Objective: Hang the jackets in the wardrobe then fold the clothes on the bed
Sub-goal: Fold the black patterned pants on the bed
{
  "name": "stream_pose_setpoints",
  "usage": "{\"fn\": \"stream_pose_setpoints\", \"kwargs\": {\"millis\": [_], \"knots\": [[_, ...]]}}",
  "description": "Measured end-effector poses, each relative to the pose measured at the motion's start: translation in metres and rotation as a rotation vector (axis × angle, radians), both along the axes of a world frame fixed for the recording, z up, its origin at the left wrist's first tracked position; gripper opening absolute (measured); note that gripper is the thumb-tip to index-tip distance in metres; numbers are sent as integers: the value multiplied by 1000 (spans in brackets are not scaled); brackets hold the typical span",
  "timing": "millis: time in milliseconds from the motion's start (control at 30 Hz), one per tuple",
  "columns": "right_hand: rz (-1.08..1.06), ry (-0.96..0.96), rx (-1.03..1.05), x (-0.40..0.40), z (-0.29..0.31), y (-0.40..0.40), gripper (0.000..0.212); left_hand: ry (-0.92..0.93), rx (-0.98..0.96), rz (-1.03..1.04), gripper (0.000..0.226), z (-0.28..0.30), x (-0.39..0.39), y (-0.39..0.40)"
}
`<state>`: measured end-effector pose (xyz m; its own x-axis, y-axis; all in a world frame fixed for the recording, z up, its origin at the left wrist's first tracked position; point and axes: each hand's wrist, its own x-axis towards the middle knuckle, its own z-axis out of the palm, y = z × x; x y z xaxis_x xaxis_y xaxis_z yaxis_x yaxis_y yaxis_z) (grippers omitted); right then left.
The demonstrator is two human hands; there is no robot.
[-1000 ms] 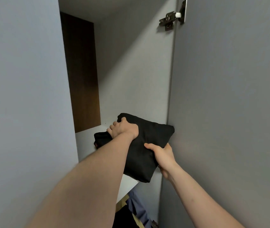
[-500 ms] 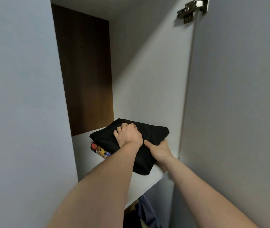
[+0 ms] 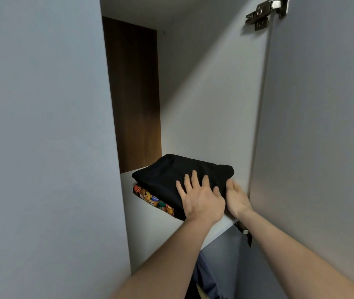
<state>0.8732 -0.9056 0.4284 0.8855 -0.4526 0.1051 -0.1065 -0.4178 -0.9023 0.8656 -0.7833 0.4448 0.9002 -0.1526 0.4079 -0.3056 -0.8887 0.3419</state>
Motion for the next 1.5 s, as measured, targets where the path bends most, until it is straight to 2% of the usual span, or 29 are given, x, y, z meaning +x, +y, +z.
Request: {"fn": "stream_pose_setpoints", "kwargs": {"millis": [100, 167, 267, 367, 567, 733, 900, 1033, 1133, 1200, 1300, 1500], "knots": [[-22, 3, -57, -1, -3, -2, 29, 6, 105, -25, 69, -5, 2, 8], [-9, 5, -58, -1, -6, -4, 22, 13, 186, -18, 65, -4, 8, 11], [25, 10, -91, -3, -11, -5, 34, 79, 330, 29, 63, 5, 22, 14], [65, 15, -193, -5, -17, -6, 34, 166, 458, 104, 77, 13, 37, 21], [136, -34, -479, -2, -31, -6, 35, 202, 535, 161, 85, 9, 66, 31], [136, 9, -657, 0, -38, -7, 37, 162, 598, 175, 79, 1, 87, 33], [167, 27, -700, 0, -40, -8, 39, 213, 612, 169, 77, 6, 95, 30], [183, 37, -698, 2, -42, -10, 39, 246, 659, 162, 87, 9, 91, 31], [186, 49, -702, 2, -42, -10, 40, 203, 695, 145, 92, 3, 81, 34], [178, 56, -699, 0, -41, -9, 41, 150, 682, 127, 91, -7, 71, 34], [158, 59, -686, -6, -39, -3, 41, 82, 534, 105, 80, -22, 51, 34], [54, -30, -622, -38, -45, 14, 41, 118, 330, 54, 79, -30, 7, 34]]}}
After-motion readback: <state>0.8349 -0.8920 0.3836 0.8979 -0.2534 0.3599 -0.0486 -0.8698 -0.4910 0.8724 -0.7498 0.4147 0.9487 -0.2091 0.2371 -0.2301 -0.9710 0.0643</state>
